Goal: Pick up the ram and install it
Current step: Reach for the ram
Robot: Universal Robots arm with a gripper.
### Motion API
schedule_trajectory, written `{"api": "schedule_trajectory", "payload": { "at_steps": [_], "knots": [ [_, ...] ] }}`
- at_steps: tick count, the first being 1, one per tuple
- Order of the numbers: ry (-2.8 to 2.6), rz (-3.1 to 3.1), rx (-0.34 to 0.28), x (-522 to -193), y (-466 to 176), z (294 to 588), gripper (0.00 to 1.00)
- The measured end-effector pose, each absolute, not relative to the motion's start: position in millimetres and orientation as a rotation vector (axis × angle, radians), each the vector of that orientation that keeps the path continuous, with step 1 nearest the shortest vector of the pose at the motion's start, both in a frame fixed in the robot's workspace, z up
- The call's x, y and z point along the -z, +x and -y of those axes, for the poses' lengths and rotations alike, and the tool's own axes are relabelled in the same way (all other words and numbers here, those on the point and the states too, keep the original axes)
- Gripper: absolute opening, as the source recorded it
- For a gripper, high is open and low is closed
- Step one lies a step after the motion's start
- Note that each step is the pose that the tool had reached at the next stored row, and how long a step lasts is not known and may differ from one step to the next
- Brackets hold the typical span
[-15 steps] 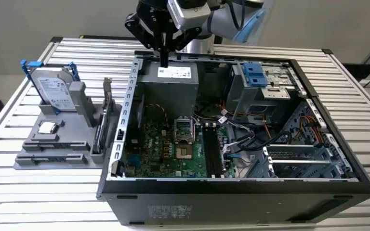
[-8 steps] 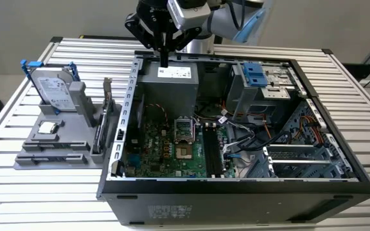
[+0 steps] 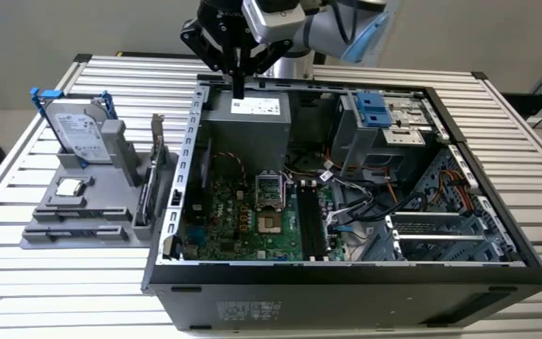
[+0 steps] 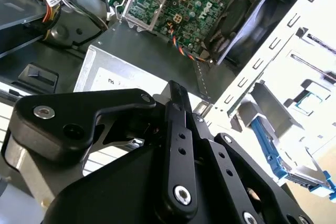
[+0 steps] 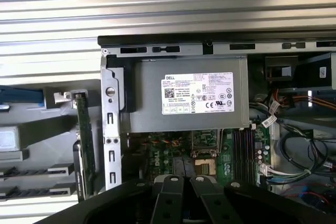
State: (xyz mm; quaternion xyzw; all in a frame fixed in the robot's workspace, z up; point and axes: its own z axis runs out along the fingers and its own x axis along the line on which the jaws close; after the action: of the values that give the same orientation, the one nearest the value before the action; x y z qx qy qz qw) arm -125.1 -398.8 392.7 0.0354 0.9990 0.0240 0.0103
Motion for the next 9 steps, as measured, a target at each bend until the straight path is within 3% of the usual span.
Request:
{"api": "schedule_trajectory", "payload": {
  "at_steps": [9],
  "knots": [
    [0.110, -3.118, -0.075, -393, -138, 399, 0.00]
  ]
}}
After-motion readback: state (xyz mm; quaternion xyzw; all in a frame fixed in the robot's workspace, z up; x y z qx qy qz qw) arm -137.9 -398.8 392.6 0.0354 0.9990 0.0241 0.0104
